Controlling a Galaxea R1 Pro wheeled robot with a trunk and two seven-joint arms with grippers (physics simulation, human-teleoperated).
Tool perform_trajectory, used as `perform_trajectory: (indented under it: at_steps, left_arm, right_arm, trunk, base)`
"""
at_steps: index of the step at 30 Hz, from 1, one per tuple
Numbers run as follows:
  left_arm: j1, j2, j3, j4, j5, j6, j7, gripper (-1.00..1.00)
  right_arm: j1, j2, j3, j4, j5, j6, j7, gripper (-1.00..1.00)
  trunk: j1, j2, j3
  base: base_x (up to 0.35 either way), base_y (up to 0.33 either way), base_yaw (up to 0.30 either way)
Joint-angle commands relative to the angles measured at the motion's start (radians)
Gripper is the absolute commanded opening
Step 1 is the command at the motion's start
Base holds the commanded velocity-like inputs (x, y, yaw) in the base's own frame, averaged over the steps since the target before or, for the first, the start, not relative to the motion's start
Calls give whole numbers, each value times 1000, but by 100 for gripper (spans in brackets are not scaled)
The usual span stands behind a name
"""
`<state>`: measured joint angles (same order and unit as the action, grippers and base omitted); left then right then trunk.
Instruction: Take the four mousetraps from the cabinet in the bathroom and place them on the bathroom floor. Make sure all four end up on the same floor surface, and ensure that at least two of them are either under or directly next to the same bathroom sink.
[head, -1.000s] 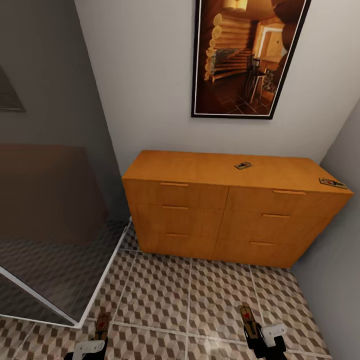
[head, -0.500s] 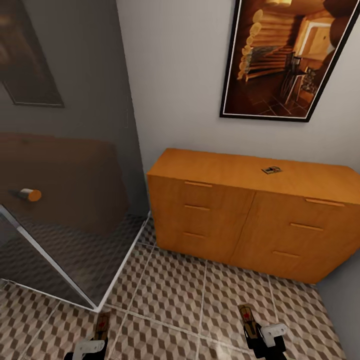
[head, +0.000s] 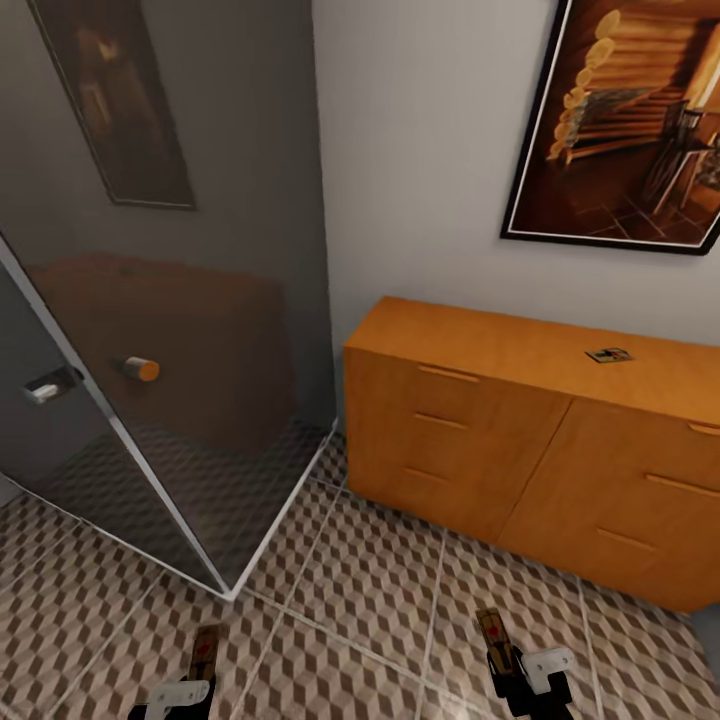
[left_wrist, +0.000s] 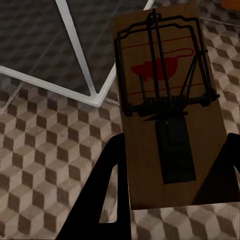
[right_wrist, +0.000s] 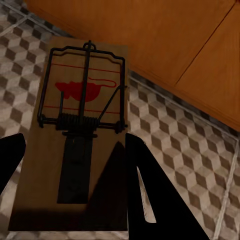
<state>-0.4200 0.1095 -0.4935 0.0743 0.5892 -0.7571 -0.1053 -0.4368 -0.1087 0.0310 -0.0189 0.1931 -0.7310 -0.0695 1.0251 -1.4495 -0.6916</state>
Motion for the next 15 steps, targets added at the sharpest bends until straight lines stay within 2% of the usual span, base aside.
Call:
perform_trajectory:
  at_steps: [1, 15]
  left_arm:
    - [-2, -1, -3, 4, 11, -4, -10, -100]
    - [-2, -1, -3, 4, 11, -4, -10, -100]
  right_arm:
    - [0, 0, 3, 0, 7, -2, -7, -100]
    - [0, 3, 3, 0, 7, -2, -28, -100]
  trunk:
    - [0, 0, -1]
    - [0, 0, -1]
  base:
    - [0, 0, 285]
    - [0, 0, 285]
